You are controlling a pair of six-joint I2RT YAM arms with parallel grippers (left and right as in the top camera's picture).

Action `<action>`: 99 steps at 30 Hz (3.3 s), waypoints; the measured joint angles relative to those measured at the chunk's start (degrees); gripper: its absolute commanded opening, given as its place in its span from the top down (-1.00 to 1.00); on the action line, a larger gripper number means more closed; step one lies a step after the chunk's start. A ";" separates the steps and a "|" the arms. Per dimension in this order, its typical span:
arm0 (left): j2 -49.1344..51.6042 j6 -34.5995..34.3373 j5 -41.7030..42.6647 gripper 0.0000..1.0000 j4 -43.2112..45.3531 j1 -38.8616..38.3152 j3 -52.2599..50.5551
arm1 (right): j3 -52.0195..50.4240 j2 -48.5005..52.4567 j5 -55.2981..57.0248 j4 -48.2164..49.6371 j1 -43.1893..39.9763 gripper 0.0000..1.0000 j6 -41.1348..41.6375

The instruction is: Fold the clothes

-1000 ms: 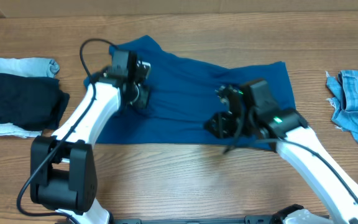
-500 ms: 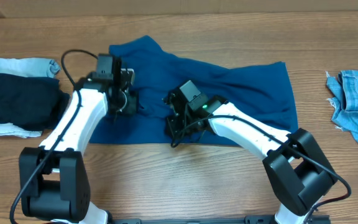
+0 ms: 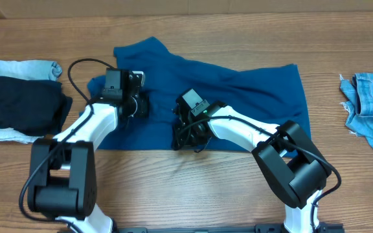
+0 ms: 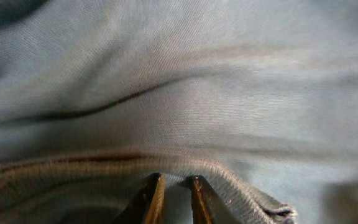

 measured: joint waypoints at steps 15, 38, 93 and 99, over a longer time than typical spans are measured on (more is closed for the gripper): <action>5.57 -1.53 1.75 0.56 -7.98 2.29 12.72 | 0.13 -8.57 -0.76 -5.55 -0.02 0.92 -2.34; -22.05 -11.61 -9.35 0.35 -50.90 20.37 11.89 | -1.16 -25.20 7.21 -33.35 -55.21 0.42 -3.17; -12.26 -4.94 -7.17 0.92 -15.63 20.37 -10.99 | -29.83 -25.44 7.19 -1.18 -53.59 0.81 2.08; -12.26 -4.94 -8.61 0.92 -15.54 20.37 -10.99 | -29.70 -26.49 16.65 -1.01 -53.44 0.87 10.16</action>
